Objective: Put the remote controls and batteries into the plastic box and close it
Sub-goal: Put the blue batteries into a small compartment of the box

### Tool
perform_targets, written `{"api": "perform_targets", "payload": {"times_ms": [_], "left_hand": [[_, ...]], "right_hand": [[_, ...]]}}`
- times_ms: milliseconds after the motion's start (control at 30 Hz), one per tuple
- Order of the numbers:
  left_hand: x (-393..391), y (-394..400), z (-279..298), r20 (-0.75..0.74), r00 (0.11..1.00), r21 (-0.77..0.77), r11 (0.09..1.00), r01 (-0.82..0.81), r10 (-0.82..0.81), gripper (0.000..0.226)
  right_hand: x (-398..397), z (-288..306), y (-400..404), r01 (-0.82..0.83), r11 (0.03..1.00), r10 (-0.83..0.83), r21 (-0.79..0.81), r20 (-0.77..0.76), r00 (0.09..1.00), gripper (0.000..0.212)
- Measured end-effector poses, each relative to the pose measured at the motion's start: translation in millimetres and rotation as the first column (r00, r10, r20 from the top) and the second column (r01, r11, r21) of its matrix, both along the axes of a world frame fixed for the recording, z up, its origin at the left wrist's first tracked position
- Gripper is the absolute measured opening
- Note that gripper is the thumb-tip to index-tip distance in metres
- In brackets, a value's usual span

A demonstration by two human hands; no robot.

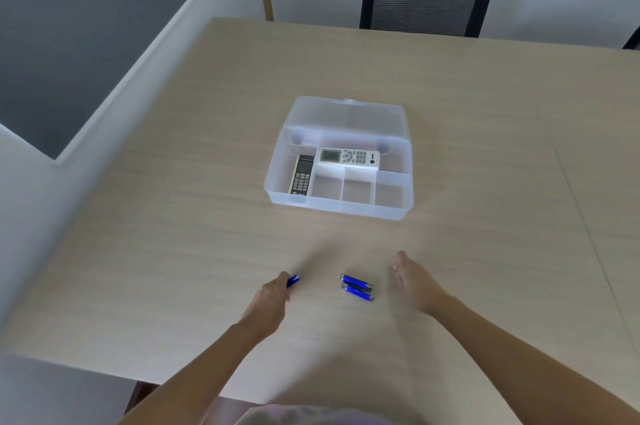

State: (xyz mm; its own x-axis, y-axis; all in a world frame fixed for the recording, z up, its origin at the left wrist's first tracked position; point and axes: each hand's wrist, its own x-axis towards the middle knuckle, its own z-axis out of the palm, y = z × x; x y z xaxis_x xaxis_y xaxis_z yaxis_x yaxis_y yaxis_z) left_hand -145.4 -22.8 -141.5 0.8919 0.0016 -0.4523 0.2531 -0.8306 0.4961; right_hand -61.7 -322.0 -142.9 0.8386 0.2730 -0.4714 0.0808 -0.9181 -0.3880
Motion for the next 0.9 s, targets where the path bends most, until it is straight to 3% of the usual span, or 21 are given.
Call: {"api": "perform_targets", "payload": {"times_ms": [133, 233, 333, 533, 700, 800, 900], "left_hand": [[-8.6, -11.7, 3.8, 0.008, 0.998, -0.062, 0.996, 0.066, -0.066, 0.012], [-12.5, -21.2, 5.6, 0.057, 0.983, -0.038, 0.983, 0.177, -0.175, 0.010], [-5.4, -33.3, 6.5, 0.105, 0.945, 0.054, 0.951, 0.305, -0.310, 0.023], [30.1, -79.3, -9.4, 0.131, 0.834, 0.221, 0.836, 0.503, -0.537, 0.039], [42.1, -90.6, -30.1, 0.058, 0.747, 0.374, 0.708, 0.599, -0.663, 0.046], [49.5, -88.8, -32.6, 0.165, 0.761, 0.397, 0.749, 0.531, -0.627, 0.028], [78.5, -90.5, -7.4, 0.308, 0.886, 0.227, 0.931, 0.286, -0.347, 0.028]], "right_hand": [[-0.3, 0.0, 36.4, -0.133, 0.990, 0.135, 0.043, -0.050, 0.990, 0.002], [-0.1, -9.0, 48.8, -0.201, 0.979, 0.199, -0.039, -0.049, 0.979, 0.024], [5.1, -10.6, 46.6, -0.208, 0.969, 0.210, -0.137, 0.004, 0.978, 0.028], [28.3, 13.3, 13.0, 0.152, 0.986, -0.152, 0.070, 0.000, 0.988, 0.021], [66.8, 65.5, 8.8, 0.430, 0.838, -0.440, 0.336, -0.050, 0.896, 0.025], [111.2, 81.0, 14.1, 0.546, 0.788, -0.523, 0.285, -0.161, 0.837, 0.022], [149.7, 90.4, 26.4, 0.511, 0.850, -0.473, 0.125, -0.246, 0.846, 0.019]]}}
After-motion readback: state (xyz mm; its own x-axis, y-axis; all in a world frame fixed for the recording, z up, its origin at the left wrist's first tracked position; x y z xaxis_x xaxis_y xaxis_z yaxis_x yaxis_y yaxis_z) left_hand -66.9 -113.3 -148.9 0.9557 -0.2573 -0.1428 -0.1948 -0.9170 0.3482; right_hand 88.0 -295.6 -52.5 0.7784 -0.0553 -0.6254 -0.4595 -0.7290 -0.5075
